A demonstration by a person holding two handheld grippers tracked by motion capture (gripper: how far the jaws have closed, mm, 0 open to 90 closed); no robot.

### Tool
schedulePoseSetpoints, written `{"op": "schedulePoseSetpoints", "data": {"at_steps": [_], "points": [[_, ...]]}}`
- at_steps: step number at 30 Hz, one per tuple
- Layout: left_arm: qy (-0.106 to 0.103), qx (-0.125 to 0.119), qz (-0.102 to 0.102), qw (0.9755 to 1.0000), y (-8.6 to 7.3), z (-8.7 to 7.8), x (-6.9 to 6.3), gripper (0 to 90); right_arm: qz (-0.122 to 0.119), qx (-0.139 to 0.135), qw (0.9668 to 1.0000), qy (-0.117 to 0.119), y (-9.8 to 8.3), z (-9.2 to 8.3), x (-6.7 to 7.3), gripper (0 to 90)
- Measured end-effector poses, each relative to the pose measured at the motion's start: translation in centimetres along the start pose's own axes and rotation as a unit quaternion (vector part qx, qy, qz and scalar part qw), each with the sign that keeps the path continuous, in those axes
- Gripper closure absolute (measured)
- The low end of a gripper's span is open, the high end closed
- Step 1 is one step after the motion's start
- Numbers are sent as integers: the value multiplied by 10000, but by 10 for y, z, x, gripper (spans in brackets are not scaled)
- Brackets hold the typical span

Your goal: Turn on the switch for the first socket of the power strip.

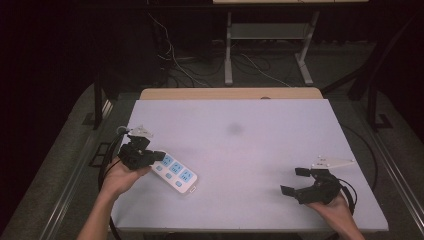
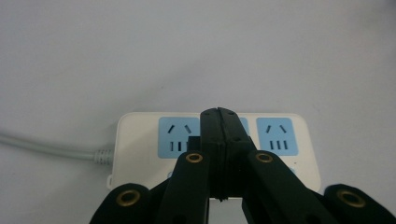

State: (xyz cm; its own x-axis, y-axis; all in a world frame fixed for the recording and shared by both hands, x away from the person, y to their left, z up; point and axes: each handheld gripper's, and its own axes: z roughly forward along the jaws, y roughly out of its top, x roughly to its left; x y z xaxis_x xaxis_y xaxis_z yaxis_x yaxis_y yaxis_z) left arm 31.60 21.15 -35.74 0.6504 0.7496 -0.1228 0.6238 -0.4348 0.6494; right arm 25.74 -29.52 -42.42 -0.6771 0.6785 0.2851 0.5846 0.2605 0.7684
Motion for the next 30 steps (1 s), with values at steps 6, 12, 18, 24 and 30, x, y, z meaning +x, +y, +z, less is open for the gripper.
{"op": "schedulePoseSetpoints", "data": {"at_steps": [6,12,18,24,30], "points": [[-87,-395,-68,9992,-11,-7,-9,792,-4,-8,10000,7,0,0,0,31],[-233,-752,-112,9968,-22,-12,-18,641,0,13,10000,10,0,1,1,32],[-427,-942,-128,9946,-31,-10,-26,304,-5,48,10000,10,0,2,2,32],[-492,-904,-185,9945,-41,-2,-32,47,-10,40,10000,24,0,3,2,32],[-480,-1079,-195,9928,-51,3,-37,0,-24,56,10000,20,0,4,2,31]]}}
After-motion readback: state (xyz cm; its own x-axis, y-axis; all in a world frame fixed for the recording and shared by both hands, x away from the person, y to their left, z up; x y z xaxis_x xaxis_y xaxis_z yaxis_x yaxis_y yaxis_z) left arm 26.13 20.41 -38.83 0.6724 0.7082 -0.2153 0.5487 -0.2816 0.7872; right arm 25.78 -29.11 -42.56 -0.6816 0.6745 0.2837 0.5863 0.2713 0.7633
